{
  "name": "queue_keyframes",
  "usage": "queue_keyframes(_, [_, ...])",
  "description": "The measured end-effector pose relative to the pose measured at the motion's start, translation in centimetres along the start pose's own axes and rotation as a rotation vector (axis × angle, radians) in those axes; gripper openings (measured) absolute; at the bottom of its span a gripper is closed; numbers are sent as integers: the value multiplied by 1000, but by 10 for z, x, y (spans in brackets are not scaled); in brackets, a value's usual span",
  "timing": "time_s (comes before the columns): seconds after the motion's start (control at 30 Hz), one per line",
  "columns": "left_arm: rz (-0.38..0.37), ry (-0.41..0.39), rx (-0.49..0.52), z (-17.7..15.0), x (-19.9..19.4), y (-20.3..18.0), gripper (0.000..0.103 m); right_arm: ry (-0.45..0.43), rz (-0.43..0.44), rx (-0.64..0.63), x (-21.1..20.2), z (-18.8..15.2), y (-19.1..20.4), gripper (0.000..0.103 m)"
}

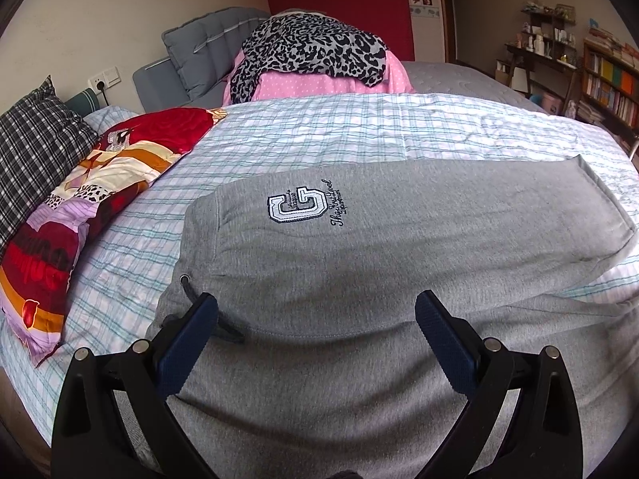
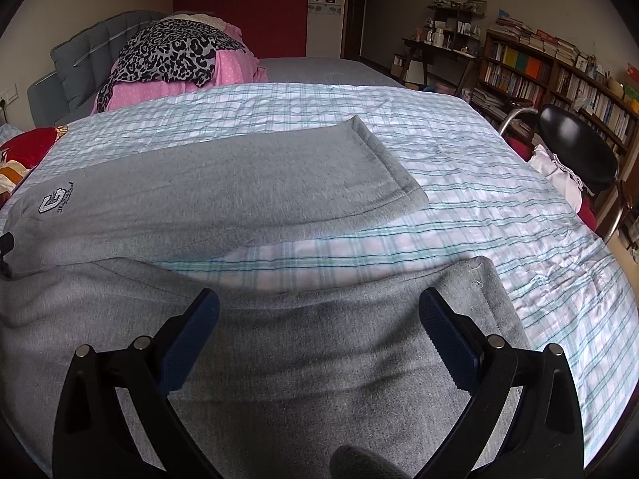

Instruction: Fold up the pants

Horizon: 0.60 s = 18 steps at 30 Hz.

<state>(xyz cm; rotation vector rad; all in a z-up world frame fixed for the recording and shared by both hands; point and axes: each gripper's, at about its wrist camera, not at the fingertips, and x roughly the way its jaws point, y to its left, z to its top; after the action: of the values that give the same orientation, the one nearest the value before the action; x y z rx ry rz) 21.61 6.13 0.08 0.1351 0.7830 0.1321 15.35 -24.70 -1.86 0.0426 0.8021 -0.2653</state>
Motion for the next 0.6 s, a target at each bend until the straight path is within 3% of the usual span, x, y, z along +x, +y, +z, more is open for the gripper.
queue_keyframes(0.3, [-7,52,2,26,38,9,98,44,12,-24,30,28,4,101])
queue_keyframes(0.6, [43,87,26,53,80,14,98,97,-13,-48,76,52,6,101])
